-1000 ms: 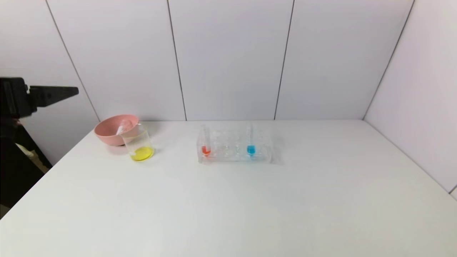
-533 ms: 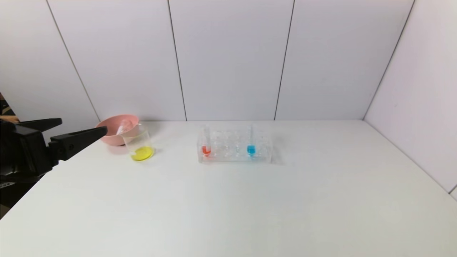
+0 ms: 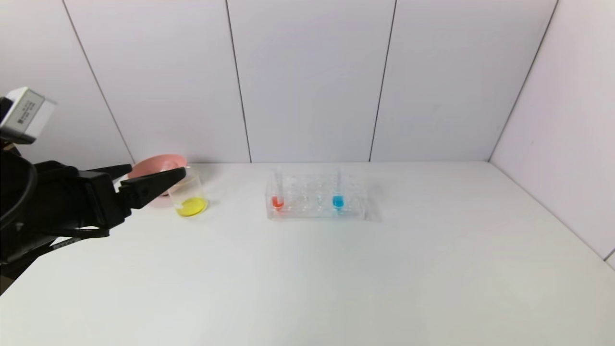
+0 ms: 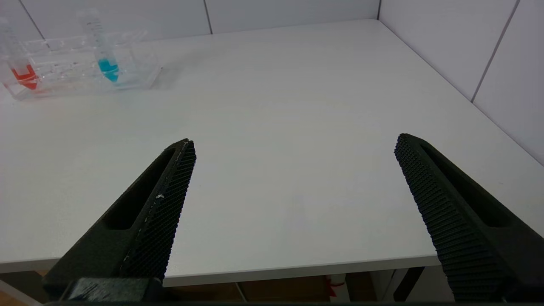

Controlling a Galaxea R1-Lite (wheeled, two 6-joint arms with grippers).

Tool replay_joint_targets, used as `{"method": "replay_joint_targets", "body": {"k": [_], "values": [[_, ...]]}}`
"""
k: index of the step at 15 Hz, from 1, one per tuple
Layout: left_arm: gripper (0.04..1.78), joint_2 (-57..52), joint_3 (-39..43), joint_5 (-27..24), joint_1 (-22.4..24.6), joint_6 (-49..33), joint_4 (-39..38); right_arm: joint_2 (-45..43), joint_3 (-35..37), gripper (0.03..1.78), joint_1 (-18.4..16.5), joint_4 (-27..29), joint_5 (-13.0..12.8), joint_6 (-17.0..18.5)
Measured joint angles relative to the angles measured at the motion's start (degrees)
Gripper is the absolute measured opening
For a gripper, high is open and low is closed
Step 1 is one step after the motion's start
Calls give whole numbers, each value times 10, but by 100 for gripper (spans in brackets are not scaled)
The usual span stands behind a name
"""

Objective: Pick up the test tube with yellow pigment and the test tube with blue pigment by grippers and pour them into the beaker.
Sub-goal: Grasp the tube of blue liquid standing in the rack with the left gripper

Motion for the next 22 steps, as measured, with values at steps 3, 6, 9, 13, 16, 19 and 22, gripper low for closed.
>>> {"method": "replay_joint_targets", "body": {"k": [3, 6, 9, 13, 16, 19, 22], "values": [[176, 68, 2, 21, -38, -2, -62, 0, 0, 171, 0, 0, 0, 0], [176, 150, -5, 59, -91, -8, -145, 0, 0, 171, 0, 0, 0, 0], [176, 231, -20, 117, -147, -7, -232, 0, 0, 171, 0, 0, 0, 0], [176, 320, -57, 179, -209, -8, -293, 0, 0, 171, 0, 0, 0, 0], [176, 385, -94, 221, -237, -8, -327, 0, 0, 171, 0, 0, 0, 0], [176, 453, -137, 248, -252, -9, -356, 0, 0, 171, 0, 0, 0, 0], [176, 509, -183, 251, -262, -21, -362, 0, 0, 171, 0, 0, 0, 0]]}}
